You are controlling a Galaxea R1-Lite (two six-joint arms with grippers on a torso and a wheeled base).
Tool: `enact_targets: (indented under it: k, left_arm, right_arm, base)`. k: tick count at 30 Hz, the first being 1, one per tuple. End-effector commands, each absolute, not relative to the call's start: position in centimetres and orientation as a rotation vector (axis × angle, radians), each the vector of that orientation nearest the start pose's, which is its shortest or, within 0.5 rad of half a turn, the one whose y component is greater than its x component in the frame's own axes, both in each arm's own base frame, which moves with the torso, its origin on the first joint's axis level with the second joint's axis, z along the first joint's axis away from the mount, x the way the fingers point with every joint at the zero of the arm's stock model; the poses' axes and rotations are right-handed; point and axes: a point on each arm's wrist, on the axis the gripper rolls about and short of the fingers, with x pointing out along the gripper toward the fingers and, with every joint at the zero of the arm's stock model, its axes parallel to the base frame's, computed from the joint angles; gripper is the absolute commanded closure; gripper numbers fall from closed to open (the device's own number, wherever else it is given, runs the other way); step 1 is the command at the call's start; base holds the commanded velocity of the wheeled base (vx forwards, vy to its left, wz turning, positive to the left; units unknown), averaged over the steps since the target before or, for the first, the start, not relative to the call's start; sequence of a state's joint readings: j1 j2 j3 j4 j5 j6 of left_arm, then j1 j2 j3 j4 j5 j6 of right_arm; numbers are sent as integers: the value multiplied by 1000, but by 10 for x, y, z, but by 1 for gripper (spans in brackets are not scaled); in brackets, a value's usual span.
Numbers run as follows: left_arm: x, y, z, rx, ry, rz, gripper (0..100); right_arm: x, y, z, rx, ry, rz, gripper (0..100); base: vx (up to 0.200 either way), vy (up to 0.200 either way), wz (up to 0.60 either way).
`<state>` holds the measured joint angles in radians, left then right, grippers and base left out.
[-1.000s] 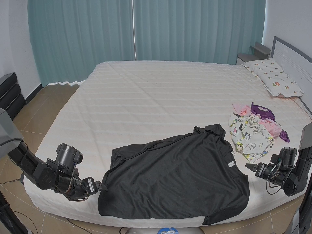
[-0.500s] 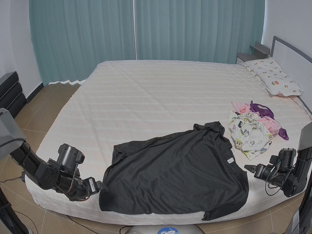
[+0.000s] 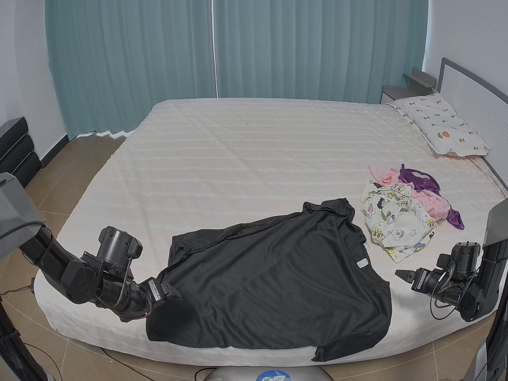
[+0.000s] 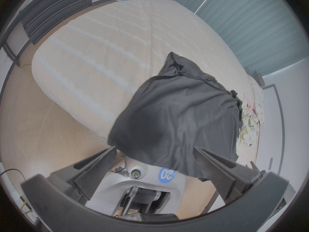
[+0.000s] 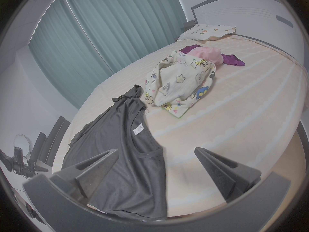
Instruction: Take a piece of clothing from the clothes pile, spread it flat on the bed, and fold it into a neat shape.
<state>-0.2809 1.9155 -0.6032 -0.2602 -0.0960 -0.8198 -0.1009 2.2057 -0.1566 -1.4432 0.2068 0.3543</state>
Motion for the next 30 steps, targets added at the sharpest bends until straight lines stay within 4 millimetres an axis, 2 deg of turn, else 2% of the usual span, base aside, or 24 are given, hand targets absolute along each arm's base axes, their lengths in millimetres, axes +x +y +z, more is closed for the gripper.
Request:
enact_targets:
  k: [1,2,6,7,8,10,18,23,27,30]
  left_arm:
    - [282,-81,44,-703,1031,109,0]
    - [287,-82,44,-718,1014,110,0]
    - [327,-88,33,-753,902,180,0]
    - [327,-88,33,-753,902,180,0]
    - [354,-88,22,-730,844,247,0]
    - [376,-86,14,-726,801,288,0]
    - [431,-89,-8,-718,791,316,0]
    - [454,-89,-17,-721,777,329,0]
    - [458,-74,-19,-730,789,364,0]
    - [456,-70,-18,-742,796,369,0]
  right_arm:
    - [248,-18,-7,435,616,5,0]
    - [247,-17,-7,436,618,6,0]
    - [248,-11,-6,454,620,21,0]
    - [248,-11,-6,454,620,21,0]
    - [248,-9,-5,463,620,25,0]
    - [248,-8,-6,467,622,27,0]
    - [248,-7,-6,467,621,29,0]
    - [248,-7,-7,468,626,28,0]
    - [249,-6,-9,465,634,29,0]
    - [251,-5,-15,462,650,21,0]
  base:
    - [0,0,0]
    - [0,0,0]
    - [0,0,0]
    - [0,0,0]
    - [0,0,0]
    - [0,0,0]
    - [0,0,0]
    - [0,0,0]
    - [0,0,0]
    - [0,0,0]
